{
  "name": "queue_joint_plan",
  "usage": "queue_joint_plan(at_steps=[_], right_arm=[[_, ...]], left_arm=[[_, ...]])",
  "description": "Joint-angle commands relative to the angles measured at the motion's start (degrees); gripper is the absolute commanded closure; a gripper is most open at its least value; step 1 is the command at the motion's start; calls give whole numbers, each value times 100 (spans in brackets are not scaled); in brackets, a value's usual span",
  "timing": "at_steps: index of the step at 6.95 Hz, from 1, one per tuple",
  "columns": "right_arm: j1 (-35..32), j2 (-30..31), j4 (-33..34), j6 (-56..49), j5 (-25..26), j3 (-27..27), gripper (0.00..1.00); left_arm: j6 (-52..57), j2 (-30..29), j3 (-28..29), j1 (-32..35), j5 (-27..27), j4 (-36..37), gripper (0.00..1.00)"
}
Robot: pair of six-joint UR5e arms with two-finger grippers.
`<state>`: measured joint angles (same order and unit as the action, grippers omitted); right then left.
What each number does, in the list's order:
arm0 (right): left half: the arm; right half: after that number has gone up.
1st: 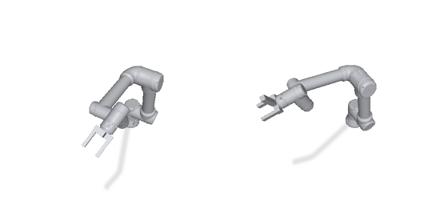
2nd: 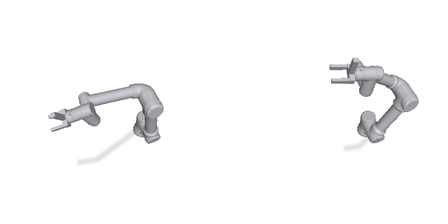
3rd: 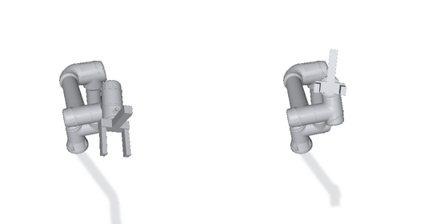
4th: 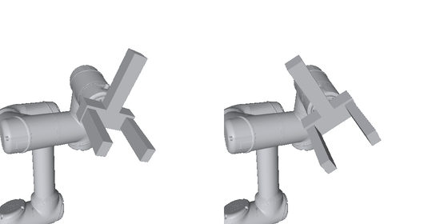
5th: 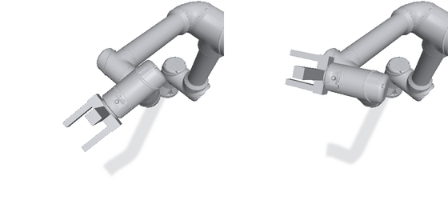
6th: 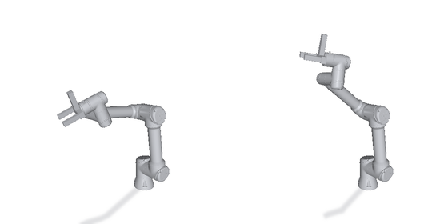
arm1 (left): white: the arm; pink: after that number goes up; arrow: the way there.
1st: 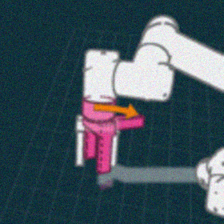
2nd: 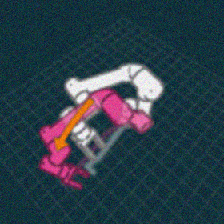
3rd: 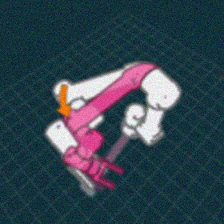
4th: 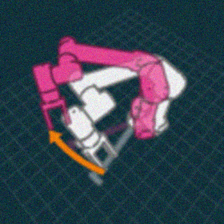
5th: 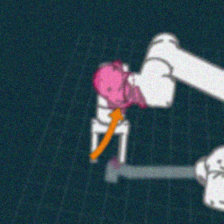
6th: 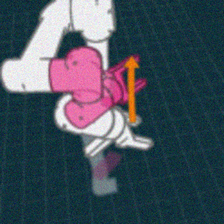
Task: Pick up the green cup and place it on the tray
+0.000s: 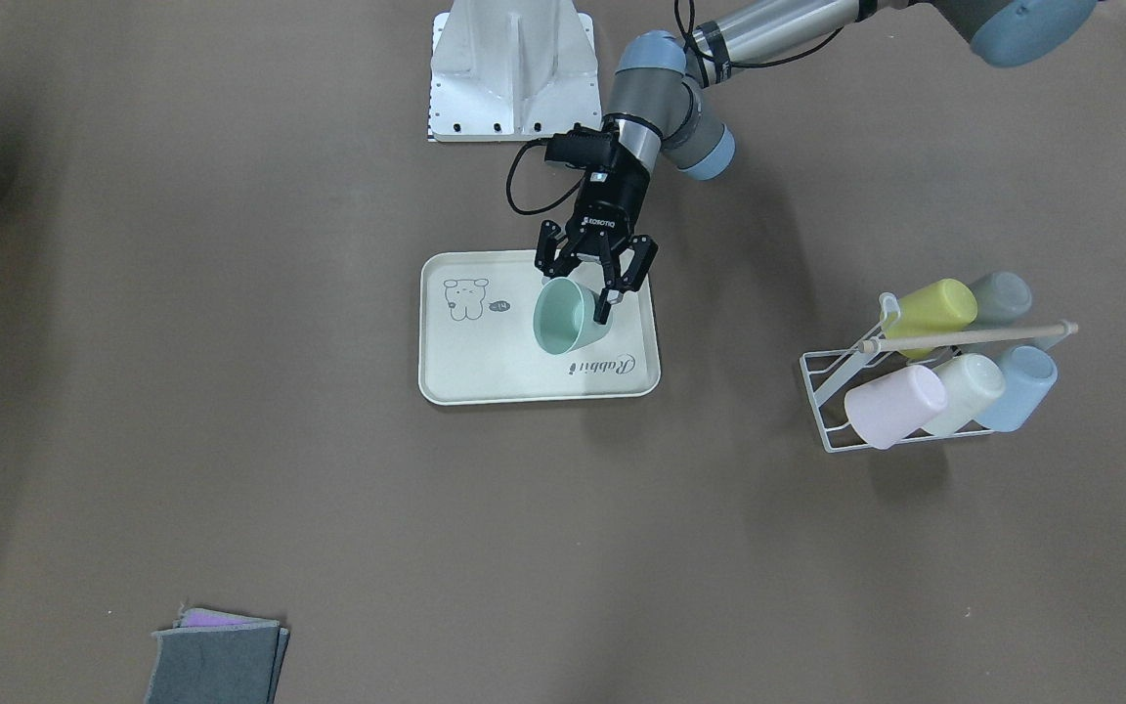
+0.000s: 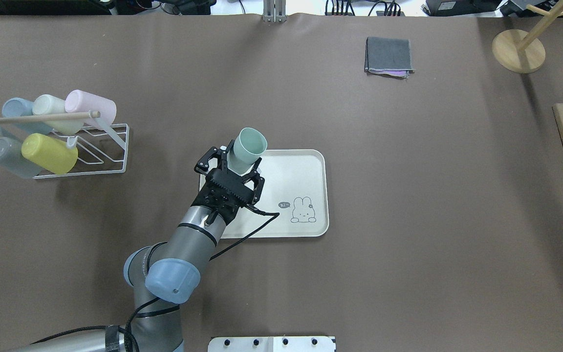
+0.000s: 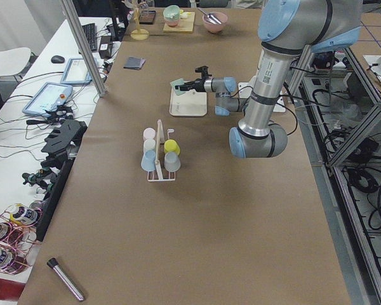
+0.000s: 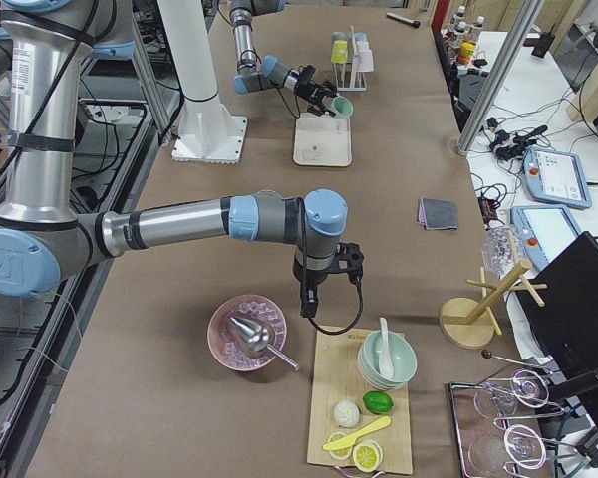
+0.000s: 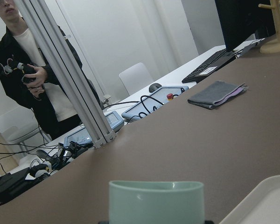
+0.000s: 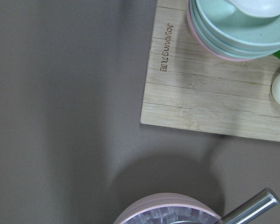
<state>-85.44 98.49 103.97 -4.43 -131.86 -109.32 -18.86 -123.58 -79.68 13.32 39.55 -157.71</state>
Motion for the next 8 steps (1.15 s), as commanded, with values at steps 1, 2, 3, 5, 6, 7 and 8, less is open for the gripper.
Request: queue_joint_plan(at_steps=[1, 2, 3, 5, 6, 7, 8], right_arm=[[-8, -5, 27, -14, 2, 34, 0], [-8, -5, 36, -23, 11, 34, 0], [-8, 4, 44, -23, 11, 34, 0], [-8, 4, 27, -23, 20, 69, 0], [-8, 4, 27, -32, 28, 52, 0], [-8, 4, 27, -32, 28, 34, 0], [-8, 13, 18, -32, 28, 34, 0]], left_arm=[[-406, -472, 618, -5, 9, 3, 33], [-556, -543, 803, -5, 9, 3, 32], [-575, -535, 866, -22, 0, 3, 32], [-575, -544, 989, -75, -35, 3, 29], [-575, -544, 1033, -127, -44, 3, 29], [-575, -535, 1033, -180, -70, -6, 29], [-558, -535, 1042, -233, -70, -6, 28]])
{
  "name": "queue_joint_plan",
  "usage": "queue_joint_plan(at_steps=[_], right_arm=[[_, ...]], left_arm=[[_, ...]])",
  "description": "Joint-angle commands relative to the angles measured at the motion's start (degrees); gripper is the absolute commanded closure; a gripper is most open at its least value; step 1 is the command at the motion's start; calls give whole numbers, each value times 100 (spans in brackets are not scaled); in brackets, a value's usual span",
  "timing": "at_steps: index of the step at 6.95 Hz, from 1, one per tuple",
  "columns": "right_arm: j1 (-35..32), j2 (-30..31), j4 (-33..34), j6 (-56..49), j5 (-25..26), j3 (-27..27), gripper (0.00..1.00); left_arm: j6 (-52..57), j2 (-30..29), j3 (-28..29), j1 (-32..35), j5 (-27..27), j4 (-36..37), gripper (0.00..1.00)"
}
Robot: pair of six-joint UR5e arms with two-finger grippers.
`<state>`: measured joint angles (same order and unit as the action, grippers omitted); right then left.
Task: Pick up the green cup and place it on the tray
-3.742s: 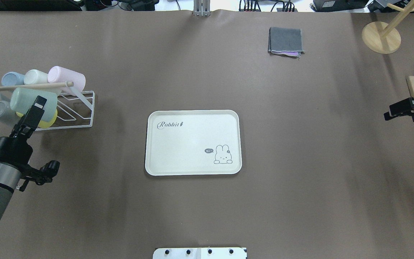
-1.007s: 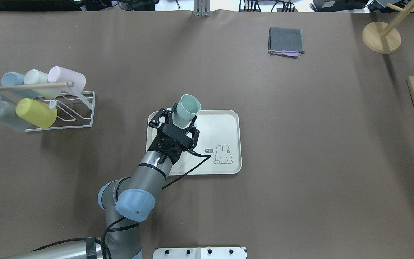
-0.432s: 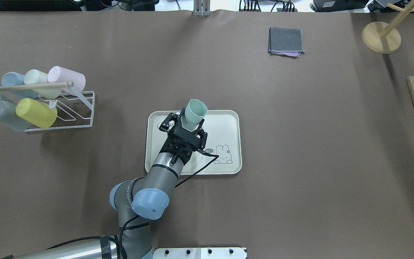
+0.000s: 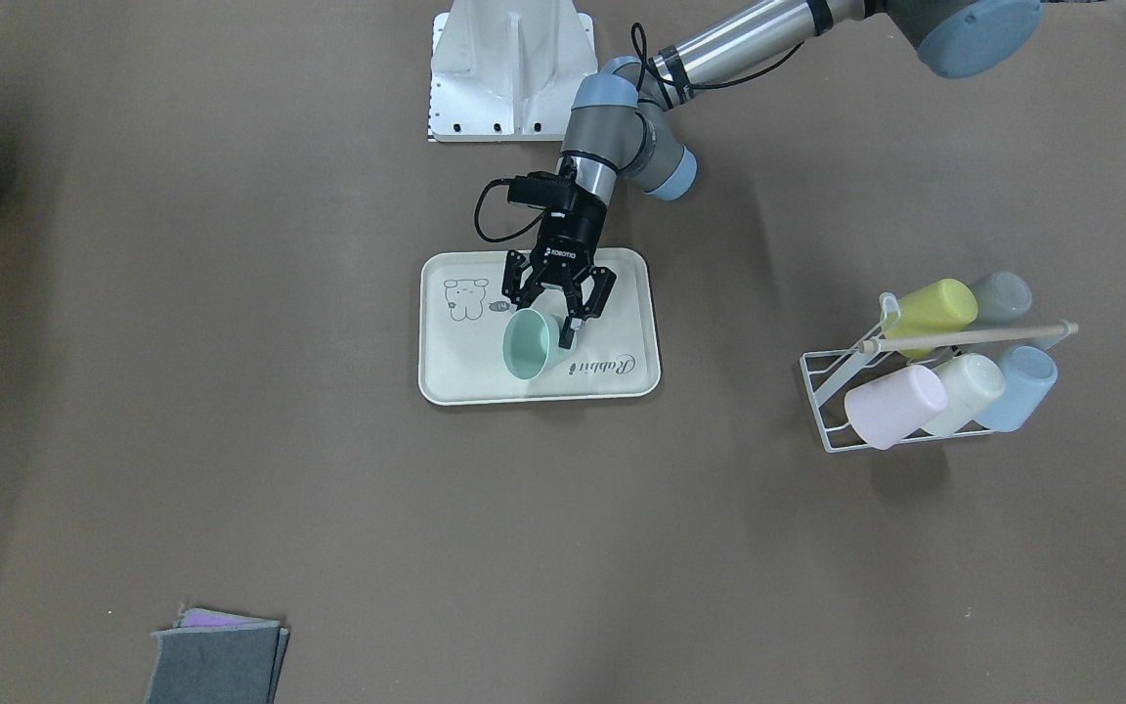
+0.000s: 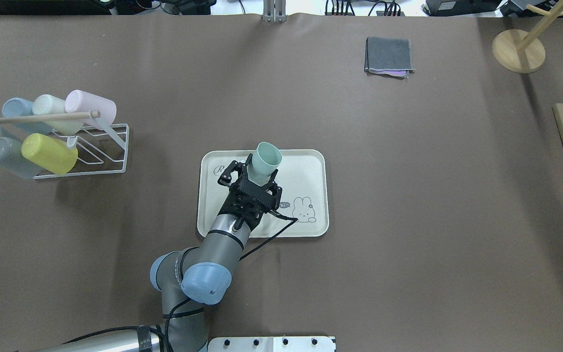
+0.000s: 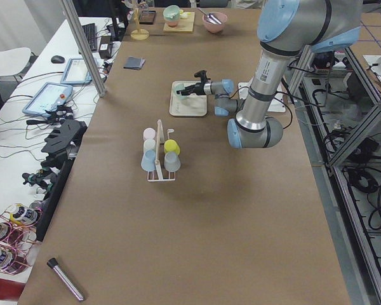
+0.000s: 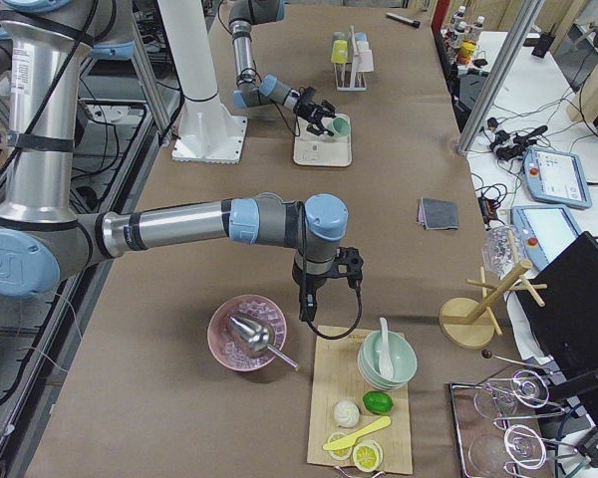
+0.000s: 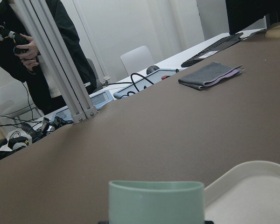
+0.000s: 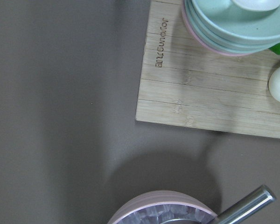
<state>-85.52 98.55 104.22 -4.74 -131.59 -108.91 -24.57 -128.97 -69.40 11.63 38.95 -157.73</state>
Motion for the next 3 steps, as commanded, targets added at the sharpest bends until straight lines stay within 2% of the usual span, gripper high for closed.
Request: queue_joint_plan(at_steps=[1, 3], right_arm=[[0, -3, -7, 0, 1, -8, 0], [0, -3, -7, -9, 1, -8, 0]], left_arm=[[31, -5, 6, -73, -10, -3, 26], [22, -6, 6, -73, -10, -12, 25]])
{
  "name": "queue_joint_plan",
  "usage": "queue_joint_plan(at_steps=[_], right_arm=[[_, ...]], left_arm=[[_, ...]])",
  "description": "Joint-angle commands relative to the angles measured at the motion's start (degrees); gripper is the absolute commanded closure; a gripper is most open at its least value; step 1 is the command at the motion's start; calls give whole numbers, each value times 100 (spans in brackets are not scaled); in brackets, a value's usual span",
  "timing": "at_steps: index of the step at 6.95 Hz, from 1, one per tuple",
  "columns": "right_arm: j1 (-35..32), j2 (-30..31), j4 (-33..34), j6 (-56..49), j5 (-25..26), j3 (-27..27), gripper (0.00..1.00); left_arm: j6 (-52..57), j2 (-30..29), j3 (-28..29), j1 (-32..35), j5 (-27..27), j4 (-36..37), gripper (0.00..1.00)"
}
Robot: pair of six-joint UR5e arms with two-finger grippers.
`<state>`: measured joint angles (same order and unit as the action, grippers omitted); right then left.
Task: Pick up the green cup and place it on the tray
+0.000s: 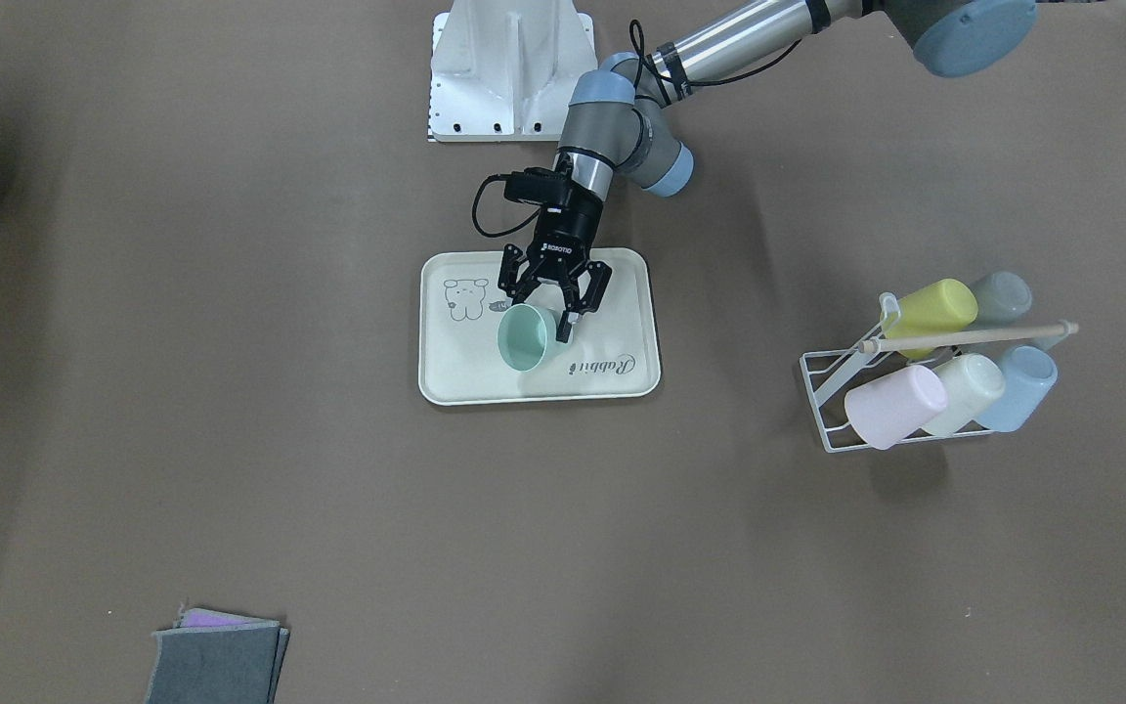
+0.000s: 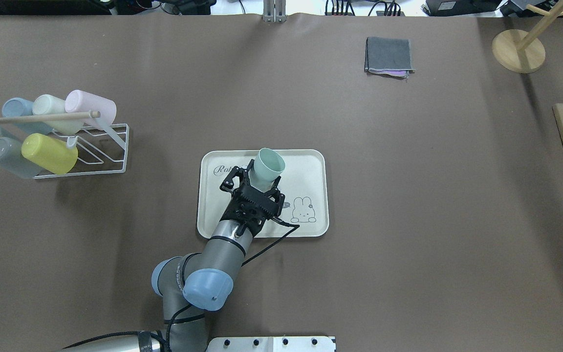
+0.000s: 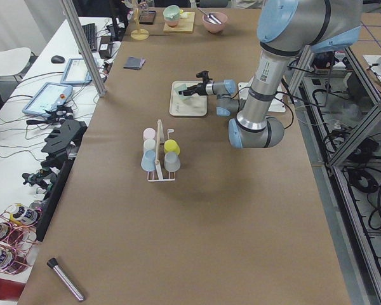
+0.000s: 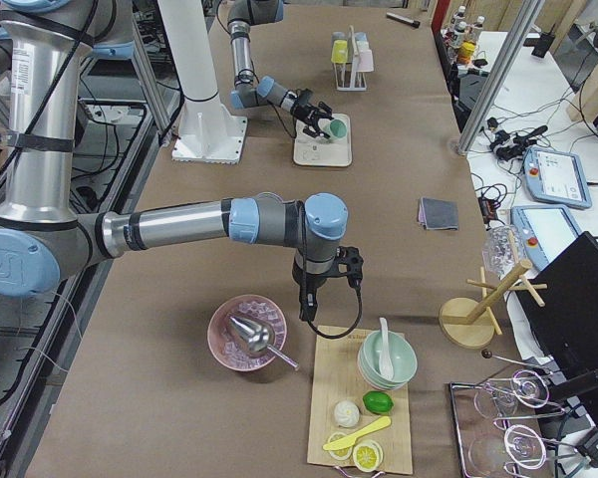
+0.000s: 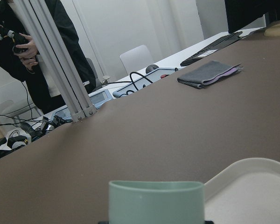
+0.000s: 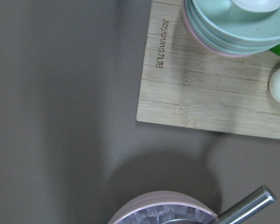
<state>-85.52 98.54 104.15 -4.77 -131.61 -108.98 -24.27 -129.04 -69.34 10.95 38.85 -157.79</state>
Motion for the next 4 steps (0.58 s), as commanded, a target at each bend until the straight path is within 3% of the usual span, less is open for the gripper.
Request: queue_joint_plan(at_steps=[1, 4], right_arm=[[0, -1, 0, -15, 13, 8, 0], [0, 8, -18, 11, 12, -1, 0]], left_arm=[[-7, 11, -1, -5, 0, -7, 25], [10, -15, -53, -5, 0, -15, 24]])
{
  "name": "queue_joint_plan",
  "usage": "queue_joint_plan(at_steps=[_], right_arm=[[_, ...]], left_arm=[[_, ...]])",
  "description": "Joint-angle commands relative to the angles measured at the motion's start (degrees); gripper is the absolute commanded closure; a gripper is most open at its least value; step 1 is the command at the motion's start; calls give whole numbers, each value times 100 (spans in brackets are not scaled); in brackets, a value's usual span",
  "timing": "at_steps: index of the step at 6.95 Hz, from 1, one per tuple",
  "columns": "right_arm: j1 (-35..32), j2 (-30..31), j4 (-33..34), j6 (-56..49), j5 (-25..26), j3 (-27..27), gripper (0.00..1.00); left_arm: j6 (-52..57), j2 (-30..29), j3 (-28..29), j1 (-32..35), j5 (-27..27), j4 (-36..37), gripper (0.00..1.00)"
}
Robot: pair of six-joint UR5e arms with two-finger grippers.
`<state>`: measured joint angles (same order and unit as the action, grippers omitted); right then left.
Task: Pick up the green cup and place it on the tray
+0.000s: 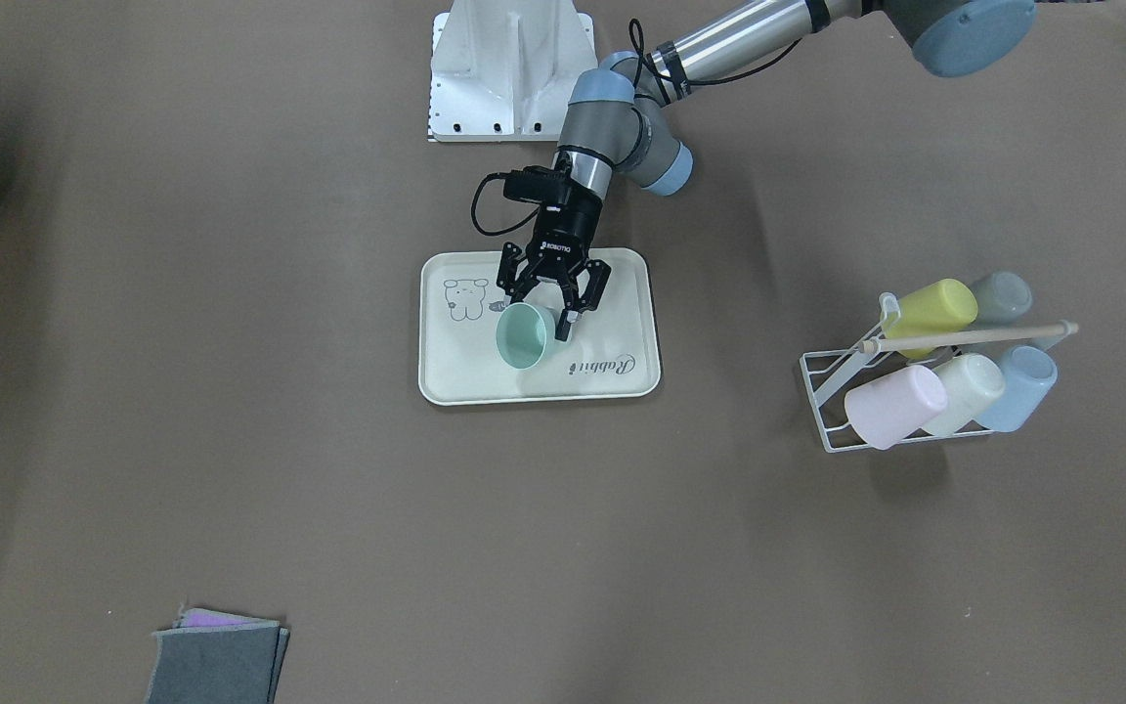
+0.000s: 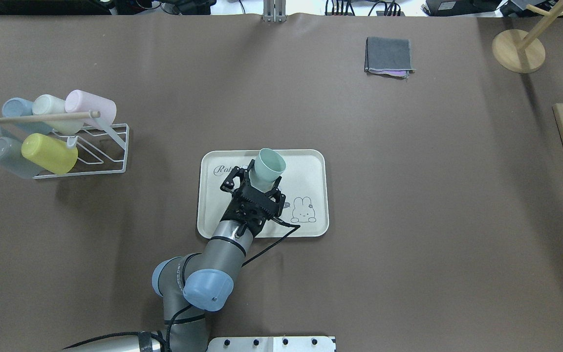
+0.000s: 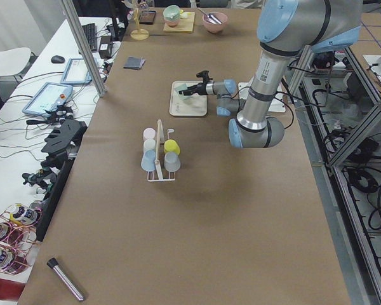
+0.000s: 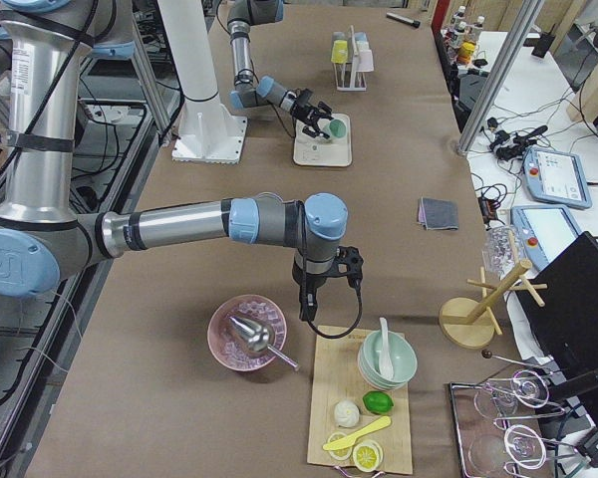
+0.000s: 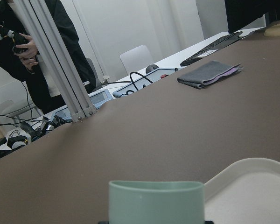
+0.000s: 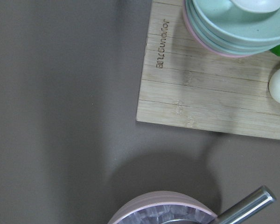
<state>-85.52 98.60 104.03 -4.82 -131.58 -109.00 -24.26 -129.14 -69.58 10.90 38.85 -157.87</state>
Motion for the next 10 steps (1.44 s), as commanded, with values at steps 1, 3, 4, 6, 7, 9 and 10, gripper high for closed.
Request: queue_joint_plan(at_steps=[1, 3, 4, 6, 7, 9, 10], right_arm=[[0, 1, -15, 16, 27, 10, 0], [0, -25, -6, 33, 28, 19, 0], [0, -25, -15, 42, 19, 19, 0], [0, -34, -23, 42, 10, 10, 0], [0, -34, -23, 42, 10, 2, 0], [0, -34, -23, 42, 10, 2, 0], [0, -34, -23, 42, 1, -7, 0]], left_arm=[[18, -15, -47, 0, 0, -59, 24], [36, -6, -47, 8, 0, -138, 22], [1, -6, -47, 9, 0, -138, 22], [18, -33, -47, 0, 0, -138, 19], [1, -50, -47, 0, 0, -138, 18], [-17, -33, -39, 0, 0, -138, 18], [-26, -33, -30, 0, 0, -138, 18]])
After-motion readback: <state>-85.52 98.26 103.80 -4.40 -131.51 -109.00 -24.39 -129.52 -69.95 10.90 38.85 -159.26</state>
